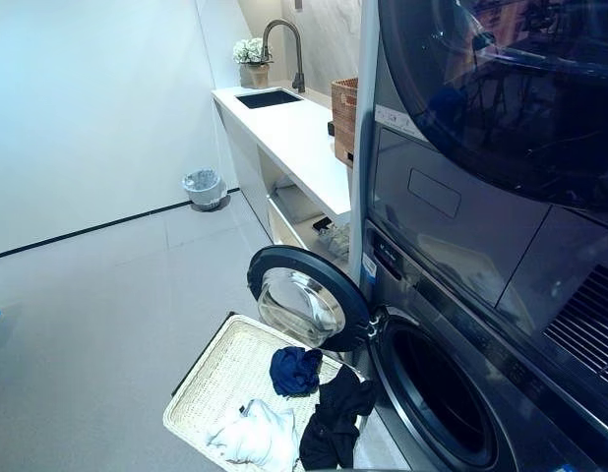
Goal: Put the clothes into the washing machine.
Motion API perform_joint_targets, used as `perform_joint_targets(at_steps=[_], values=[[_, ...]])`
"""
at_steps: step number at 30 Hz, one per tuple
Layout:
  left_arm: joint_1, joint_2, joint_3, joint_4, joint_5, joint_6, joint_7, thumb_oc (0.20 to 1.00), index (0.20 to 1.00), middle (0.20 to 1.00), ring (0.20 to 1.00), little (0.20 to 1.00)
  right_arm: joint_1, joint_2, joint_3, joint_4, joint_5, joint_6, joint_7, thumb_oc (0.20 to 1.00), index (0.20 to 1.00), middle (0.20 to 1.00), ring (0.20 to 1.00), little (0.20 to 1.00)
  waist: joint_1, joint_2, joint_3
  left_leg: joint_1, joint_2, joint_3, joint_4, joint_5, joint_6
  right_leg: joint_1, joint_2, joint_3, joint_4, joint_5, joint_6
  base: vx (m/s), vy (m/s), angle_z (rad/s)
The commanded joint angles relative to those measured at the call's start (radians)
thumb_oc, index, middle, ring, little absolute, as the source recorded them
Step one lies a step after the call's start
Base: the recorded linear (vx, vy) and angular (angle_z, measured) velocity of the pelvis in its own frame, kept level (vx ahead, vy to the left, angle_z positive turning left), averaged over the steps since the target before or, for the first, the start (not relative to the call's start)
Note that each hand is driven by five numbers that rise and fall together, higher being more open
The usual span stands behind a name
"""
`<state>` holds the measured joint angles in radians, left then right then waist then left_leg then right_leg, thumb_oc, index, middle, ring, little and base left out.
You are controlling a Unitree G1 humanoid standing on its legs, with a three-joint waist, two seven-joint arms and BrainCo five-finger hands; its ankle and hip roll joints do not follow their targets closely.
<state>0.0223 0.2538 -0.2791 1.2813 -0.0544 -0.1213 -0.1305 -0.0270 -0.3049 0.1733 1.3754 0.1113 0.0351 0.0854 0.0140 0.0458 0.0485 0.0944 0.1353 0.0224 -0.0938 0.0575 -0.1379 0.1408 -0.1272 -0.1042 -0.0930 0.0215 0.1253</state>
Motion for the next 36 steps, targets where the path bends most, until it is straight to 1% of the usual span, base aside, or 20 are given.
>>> perform_joint_targets(at_steps=[1, 12, 16, 17, 20, 21, 22, 23, 24, 25, 26, 27, 28, 30, 31, 32, 33, 34, 35, 36], values=[[-0.092, 0.019, 0.019, 0.057, -0.004, -0.017, 0.001, 1.000, 1.000, 1.000, 1.000, 1.000, -0.091, 0.013, 0.010, 0.055, 0.023, 0.002, 0.002, 1.000, 1.000, 1.000, 1.000, 1.000, 0.017, -0.048, 0.042, 0.047, -0.021, 0.031, 0.007, -0.055, 0.044, -0.015, -0.054, -0.003, 0.016, 0.028, 0.019, 0.00, 0.000, 0.00], [-0.090, 0.018, 0.025, 0.058, -0.020, -0.022, -0.003, 1.000, 1.000, 1.000, 1.000, 1.000, -0.088, 0.012, 0.010, 0.054, 0.018, 0.001, 0.001, 1.000, 1.000, 1.000, 1.000, 1.000, 0.018, -0.051, 0.043, 0.045, -0.021, 0.029, 0.007, -0.054, 0.043, -0.016, -0.052, -0.003, 0.016, 0.027, 0.018, 0.00, 0.000, 0.00], [-0.092, 0.015, 0.029, 0.056, -0.048, -0.036, -0.003, 1.000, 1.000, 1.000, 1.000, 1.000, -0.087, 0.011, 0.010, 0.052, 0.018, 0.002, 0.001, 1.000, 1.000, 1.000, 1.000, 1.000, 0.018, -0.050, 0.046, 0.042, -0.021, 0.028, 0.007, -0.053, 0.043, -0.017, -0.052, -0.004, 0.017, 0.028, 0.017, 0.01, 0.001, 0.00], [-0.091, 0.016, 0.041, 0.050, -0.091, -0.062, 0.003, 1.000, 1.000, 1.000, 1.000, 1.000, -0.087, 0.006, 0.006, 0.050, 0.022, 0.003, 0.002, 1.000, 1.000, 1.000, 1.000, 1.000, 0.020, -0.050, 0.050, 0.042, -0.021, 0.026, 0.007, -0.052, 0.042, -0.017, -0.052, -0.005, 0.018, 0.028, 0.018, 0.05, 0.006, 0.00], [-0.095, 0.026, 0.071, 0.030, -0.159, -0.103, 0.021, 1.000, 1.000, 1.000, 1.000, 1.000, -0.085, -0.011, -0.003, 0.036, 0.021, 0.009, 0.008, 1.000, 1.000, 1.000, 1.000, 1.000, 0.022, -0.051, 0.063, 0.038, -0.020, 0.022, 0.007, -0.048, 0.040, -0.020, -0.051, -0.002, 0.018, 0.032, 0.019, 0.07, 0.006, 0.00], [-0.103, 0.033, 0.094, 0.009, -0.207, -0.128, 0.042, 1.000, 1.000, 1.000, 1.000, 1.000, -0.086, -0.019, -0.005, 0.028, 0.026, 0.012, 0.007, 1.000, 1.000, 1.000, 1.000, 1.000, 0.024, -0.050, 0.073, 0.030, -0.018, 0.022, 0.007, -0.044, 0.040, -0.027, -0.052, -0.001, 0.017, 0.036, 0.019, 0.05, 0.006, 0.00], [-0.106, 0.035, 0.099, 0.004, -0.225, -0.136, 0.049, 1.000, 1.000, 1.000, 1.000, 1.000, -0.086, -0.021, -0.005, 0.026, 0.027, 0.013, 0.007, 1.000, 1.000, 1.000, 1.000, 1.000, 0.024, -0.050, 0.075, 0.027, -0.018, 0.022, 0.007, -0.043, 0.040, -0.030, -0.052, -0.001, 0.016, 0.037, 0.019, 0.00, 0.000, 0.00], [-0.121, 0.041, 0.114, -0.015, -0.288, -0.160, 0.075, 1.000, 1.000, 1.000, 1.000, 1.000, -0.091, -0.028, -0.001, 0.020, 0.036, 0.014, 0.003, 1.000, 1.000, 1.000, 1.000, 1.000, 0.025, -0.048, 0.086, 0.013, -0.017, 0.021, 0.007, -0.038, 0.040, -0.044, -0.053, 0.002, 0.016, 0.041, 0.019, 0.00, 0.000, 0.00], [-0.123, 0.042, 0.115, -0.017, -0.293, -0.162, 0.078, 1.000, 1.000, 1.000, 1.000, 1.000, -0.092, -0.028, -0.001, 0.019, 0.038, 0.014, 0.002, 1.000, 1.000, 1.000, 1.000, 1.000, 0.026, -0.048, 0.087, 0.010, -0.017, 0.020, 0.007, -0.038, 0.040, -0.047, -0.053, 0.003, 0.016, 0.041, 0.019, 0.00, 0.000, 0.00], [-0.152, 0.045, 0.137, -0.051, -0.365, -0.204, 0.127, 1.000, 1.000, 1.000, 1.000, 1.000, -0.104, -0.032, 0.006, 0.012, 0.053, 0.011, -0.010, 1.000, 1.000, 1.000, 1.000, 1.000, 0.029, -0.045, 0.110, -0.017, -0.016, 0.015, 0.007, -0.029, 0.041, -0.074, -0.054, 0.006, 0.017, 0.048, 0.017, -0.09, 0.013, 0.00], [-0.172, 0.050, 0.148, -0.075, -0.395, -0.224, 0.150, 1.000, 1.000, 1.000, 1.000, 1.000, -0.116, -0.033, 0.008, 0.009, 0.062, 0.003, -0.016, 1.000, 1.000, 1.000, 1.000, 1.000, 0.030, -0.043, 0.129, -0.035, -0.017, 0.011, 0.007, -0.024, 0.041, -0.092, -0.054, 0.008, 0.018, 0.052, 0.015, -0.13, 0.009, -0.01], [-0.182, 0.051, 0.154, -0.087, -0.403, -0.224, 0.156, 1.000, 1.000, 1.000, 1.000, 1.000, -0.122, -0.032, 0.010, 0.008, 0.068, -0.002, -0.020, 1.000, 1.000, 1.000, 1.000, 1.000, 0.031, -0.042, 0.139, -0.045, -0.017, 0.009, 0.007, -0.022, 0.042, -0.103, -0.054, 0.009, 0.018, 0.054, 0.014, -0.22, -0.021, 0.00], [-0.218, 0.059, 0.170, -0.126, -0.430, -0.263, 0.196, 1.000, 1.000, 1.000, 1.000, 1.000, -0.144, -0.031, 0.019, 0.000, 0.091, -0.011, -0.034, 1.000, 1.000, 1.000, 1.000, 1.000, 0.034, -0.041, 0.170, -0.077, -0.019, 0.001, 0.007, -0.014, 0.043, -0.136, -0.051, 0.013, 0.018, 0.062, 0.012, -0.23, -0.042, 0.06], [-0.266, 0.077, 0.181, -0.183, -0.450, -0.305, 0.258, 1.000, 1.000, 1.000, 1.000, 1.000, -0.176, -0.030, 0.032, -0.024, 0.127, -0.021, -0.050, 1.000, 1.000, 1.000, 1.000, 1.000, 0.036, -0.042, 0.217, -0.127, -0.024, -0.009, 0.007, -0.006, 0.045, -0.188, -0.043, 0.016, 0.017, 0.075, 0.008, -0.24, -0.054, 0.13], [-0.269, 0.078, 0.182, -0.188, -0.450, -0.306, 0.263, 1.000, 1.000, 1.000, 1.000, 1.000, -0.179, -0.030, 0.034, -0.026, 0.130, -0.022, -0.051, 1.000, 1.000, 1.000, 1.000, 1.000, 0.036, -0.042, 0.220, -0.132, -0.025, -0.010, 0.007, -0.005, 0.045, -0.193, -0.042, 0.016, 0.017, 0.076, 0.008, -0.19, -0.054, 0.10], [-0.300, 0.086, 0.187, -0.227, -0.457, -0.332, 0.319, 1.000, 1.000, 1.000, 1.000, 1.000, -0.204, -0.030, 0.046, -0.043, 0.156, -0.025, -0.063, 1.000, 1.000, 1.000, 1.000, 1.000, 0.037, -0.042, 0.251, -0.165, -0.030, -0.020, 0.007, 0.001, 0.046, -0.227, -0.036, 0.018, 0.017, 0.084, 0.005, -0.10, -0.032, 0.07], [-0.300, 0.086, 0.187, -0.227, -0.457, -0.332, 0.319, 1.000, 1.000, 1.000, 1.000, 1.000, -0.204, -0.030, 0.046, -0.043, 0.156, -0.025, -0.063, 1.000, 1.000, 1.000, 1.000, 1.000, 0.037, -0.042, 0.251, -0.165, -0.030, -0.020, 0.007, 0.001, 0.046, -0.227, -0.036, 0.018, 0.017, 0.084, 0.005, -0.15, -0.044, 0.09], [-0.320, 0.095, 0.191, -0.252, -0.440, -0.347, 0.367, 1.000, 1.000, 1.000, 1.000, 1.000, -0.224, -0.030, 0.055, -0.053, 0.174, -0.024, -0.071, 1.000, 1.000, 1.000, 1.000, 1.000, 0.038, -0.042, 0.269, -0.185, -0.032, -0.024, 0.007, 0.007, 0.047, -0.248, -0.033, 0.017, 0.018, 0.088, 0.003, -0.06, -0.015, 0.08], [-0.320, 0.095, 0.191, -0.252, -0.440, -0.347, 0.367, 1.000, 1.000, 1.000, 1.000, 1.000, -0.224, -0.030, 0.055, -0.053, 0.174, -0.024, -0.071, 1.000, 1.000, 1.000, 1.000, 1.000, 0.038, -0.042, 0.269, -0.185, -0.032, -0.024, 0.007, 0.007, 0.047, -0.248, -0.033, 0.017, 0.018, 0.088, 0.003, -0.12, -0.031, 0.08], [-0.346, 0.104, 0.194, -0.283, -0.428, -0.358, 0.428, 1.000, 1.000, 1.000, 1.000, 1.000, -0.250, -0.031, 0.061, -0.065, 0.198, -0.020, -0.082, 1.000, 1.000, 1.000, 1.000, 1.000, 0.039, -0.044, 0.289, -0.212, -0.037, -0.031, 0.007, 0.012, 0.047, -0.273, -0.029, 0.014, 0.020, 0.093, 0.001, -0.11, -0.020, 0.00]])
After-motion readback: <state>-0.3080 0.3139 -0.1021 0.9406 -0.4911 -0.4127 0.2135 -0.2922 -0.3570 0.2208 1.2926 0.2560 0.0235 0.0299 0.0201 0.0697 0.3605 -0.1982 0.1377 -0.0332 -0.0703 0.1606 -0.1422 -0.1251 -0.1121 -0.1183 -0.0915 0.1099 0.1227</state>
